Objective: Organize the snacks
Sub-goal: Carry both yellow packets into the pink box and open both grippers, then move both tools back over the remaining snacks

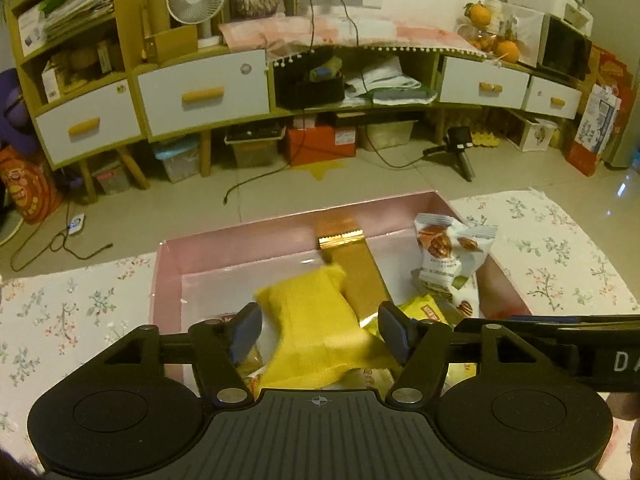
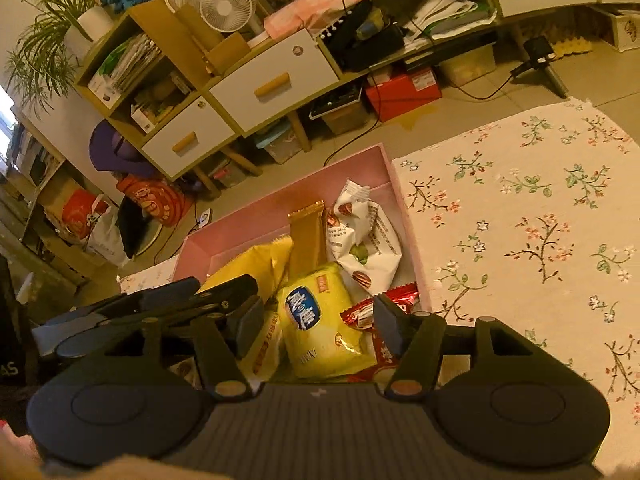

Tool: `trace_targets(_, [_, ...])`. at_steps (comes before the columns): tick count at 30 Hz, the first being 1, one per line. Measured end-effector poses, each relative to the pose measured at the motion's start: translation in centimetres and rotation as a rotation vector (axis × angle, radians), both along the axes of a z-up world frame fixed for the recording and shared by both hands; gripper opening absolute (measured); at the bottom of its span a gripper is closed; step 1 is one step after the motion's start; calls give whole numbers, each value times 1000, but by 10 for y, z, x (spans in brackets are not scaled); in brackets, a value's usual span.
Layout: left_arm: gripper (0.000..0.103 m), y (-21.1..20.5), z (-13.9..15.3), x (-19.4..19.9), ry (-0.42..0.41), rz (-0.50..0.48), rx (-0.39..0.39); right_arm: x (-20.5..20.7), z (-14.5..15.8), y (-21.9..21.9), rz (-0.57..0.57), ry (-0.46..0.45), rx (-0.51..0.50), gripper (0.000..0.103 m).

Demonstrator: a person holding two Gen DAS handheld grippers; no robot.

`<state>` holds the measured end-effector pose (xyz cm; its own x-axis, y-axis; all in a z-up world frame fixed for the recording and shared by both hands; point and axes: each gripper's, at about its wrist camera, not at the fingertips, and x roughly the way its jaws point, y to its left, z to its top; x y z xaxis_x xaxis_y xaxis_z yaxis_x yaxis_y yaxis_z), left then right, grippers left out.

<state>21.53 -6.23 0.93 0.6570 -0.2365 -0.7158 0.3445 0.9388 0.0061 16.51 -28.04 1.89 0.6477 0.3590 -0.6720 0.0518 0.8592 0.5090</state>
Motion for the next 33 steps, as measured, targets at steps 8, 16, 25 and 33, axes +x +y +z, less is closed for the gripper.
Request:
trace_targets(8, [68, 4, 11, -17, 10, -11, 5, -9, 12, -1, -7, -9, -13, 67])
trace_targets(16, [77, 17, 22, -48, 14, -5, -14, -26, 26, 2, 11, -22, -75, 78])
trace_targets(25, [84, 32, 27, -88, 28, 9, -8, -49, 32, 3, 11, -13, -116, 86])
trace_targets(33, [90, 48, 27, -121, 43, 37, -36, -70, 33, 10, 47, -15, -193, 90])
